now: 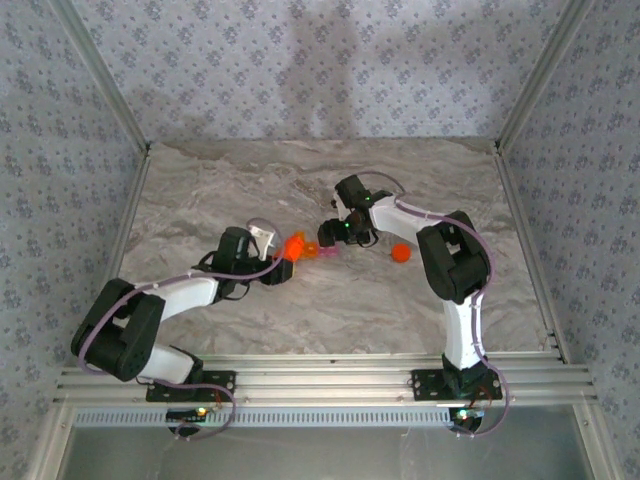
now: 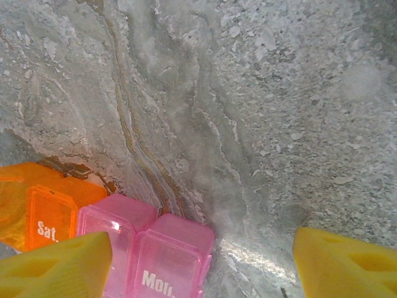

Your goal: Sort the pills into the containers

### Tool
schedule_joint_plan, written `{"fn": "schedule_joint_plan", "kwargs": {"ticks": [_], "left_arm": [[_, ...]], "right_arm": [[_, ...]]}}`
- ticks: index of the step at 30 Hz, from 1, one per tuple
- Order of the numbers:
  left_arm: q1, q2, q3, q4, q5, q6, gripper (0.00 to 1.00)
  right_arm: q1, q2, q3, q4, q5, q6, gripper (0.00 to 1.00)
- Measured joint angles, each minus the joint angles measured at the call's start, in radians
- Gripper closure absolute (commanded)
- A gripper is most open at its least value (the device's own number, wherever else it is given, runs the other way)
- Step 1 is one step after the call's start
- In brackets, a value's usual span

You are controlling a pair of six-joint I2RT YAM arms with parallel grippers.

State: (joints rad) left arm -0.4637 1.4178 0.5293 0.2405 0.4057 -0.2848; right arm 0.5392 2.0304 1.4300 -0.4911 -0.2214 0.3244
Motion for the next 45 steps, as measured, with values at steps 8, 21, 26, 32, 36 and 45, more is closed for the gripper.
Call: {"fn": "schedule_joint_plan", "kwargs": {"ticks": [8,21,26,32,36,45], "left_arm": [[0.000,0.006,0.020,-0.057,0.001,0.015,1.00],[0.000,0.020,0.084,-0.162,0.001,0.041,1.00],[0.000,0.039,0.104,-0.204,0.001,0.051,1.00],[0.000,0.061,0.141,-0.248,0.000,0.061,1.00],[0.000,0.073,0.161,-0.271,-0.002,0.067,1.00],[0.002,0.078,0.178,-0.298,-0.002,0.079,1.00]], "right_arm": [[0.000,0.001,0.000,0.000,0.000,0.000,0.22],[0.000,0.001,-0.008,0.006,0.000,0.000,0.22],[0.000,0.001,-0.008,0.008,0.000,0.003,0.22],[0.000,0.001,-0.008,0.008,0.000,0.007,0.22],[0.000,0.001,-0.008,0.008,0.000,0.008,0.22],[0.000,0.002,-0.008,0.009,0.000,0.008,0.22]]}}
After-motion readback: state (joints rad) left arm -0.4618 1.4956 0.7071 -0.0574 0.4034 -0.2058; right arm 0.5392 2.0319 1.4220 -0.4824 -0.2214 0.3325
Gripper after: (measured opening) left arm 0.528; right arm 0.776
